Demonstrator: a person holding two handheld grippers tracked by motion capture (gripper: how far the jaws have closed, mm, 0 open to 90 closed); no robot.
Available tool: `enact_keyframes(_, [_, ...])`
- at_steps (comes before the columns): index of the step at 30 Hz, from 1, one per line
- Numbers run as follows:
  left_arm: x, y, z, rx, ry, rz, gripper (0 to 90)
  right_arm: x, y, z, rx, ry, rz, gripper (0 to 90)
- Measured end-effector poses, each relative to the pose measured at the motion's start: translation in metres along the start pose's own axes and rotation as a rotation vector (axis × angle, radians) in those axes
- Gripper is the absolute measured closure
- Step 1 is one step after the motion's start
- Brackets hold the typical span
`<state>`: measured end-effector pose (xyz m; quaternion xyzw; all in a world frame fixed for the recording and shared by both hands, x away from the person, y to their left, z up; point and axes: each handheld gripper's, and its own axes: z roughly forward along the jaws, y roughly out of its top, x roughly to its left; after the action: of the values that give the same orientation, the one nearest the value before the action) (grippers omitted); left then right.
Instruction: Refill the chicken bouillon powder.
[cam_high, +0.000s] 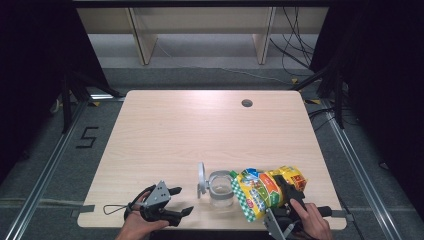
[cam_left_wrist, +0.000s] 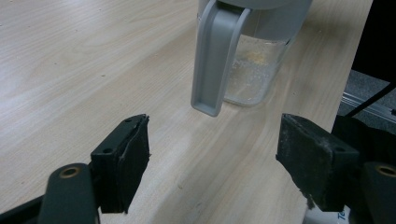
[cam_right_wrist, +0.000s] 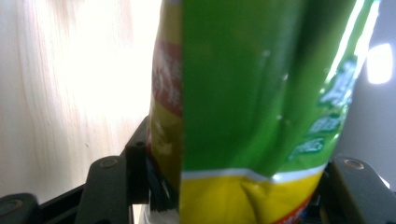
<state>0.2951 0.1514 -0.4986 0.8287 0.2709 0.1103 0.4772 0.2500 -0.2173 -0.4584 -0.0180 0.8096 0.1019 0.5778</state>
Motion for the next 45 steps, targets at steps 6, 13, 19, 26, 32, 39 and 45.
enact_keyframes(6, [-0.001, 0.0, 0.001, -0.011, 0.007, -0.006, 25.0, -0.009, 0.004, -0.004, 0.017, -0.019, -0.159, 41.6])
enact_keyframes(13, [-0.001, -0.001, 0.001, 0.015, 0.002, -0.016, 25.0, -0.019, 0.012, -0.008, 0.015, -0.037, -0.349, 41.7])
enact_keyframes(19, [0.001, -0.001, 0.001, 0.006, 0.005, -0.003, 25.0, -0.019, 0.014, -0.006, 0.004, -0.045, -0.43, 42.1])
enact_keyframes(26, [0.001, 0.0, 0.0, 0.007, 0.004, 0.002, 25.1, -0.031, 0.018, -0.003, 0.0, -0.05, -0.575, 44.2])
enact_keyframes(32, [0.0, -0.001, 0.0, -0.003, 0.005, -0.003, 25.1, -0.033, 0.021, -0.001, 0.014, -0.059, -0.625, 44.6])
enact_keyframes(39, [0.0, -0.001, 0.0, 0.0, -0.002, -0.008, 25.0, -0.04, 0.022, -0.001, 0.018, -0.058, -0.713, 49.4])
enact_keyframes(45, [-0.002, -0.001, 0.001, -0.002, 0.004, -0.023, 25.0, -0.044, 0.025, 0.001, 0.014, -0.072, -0.745, 49.9])
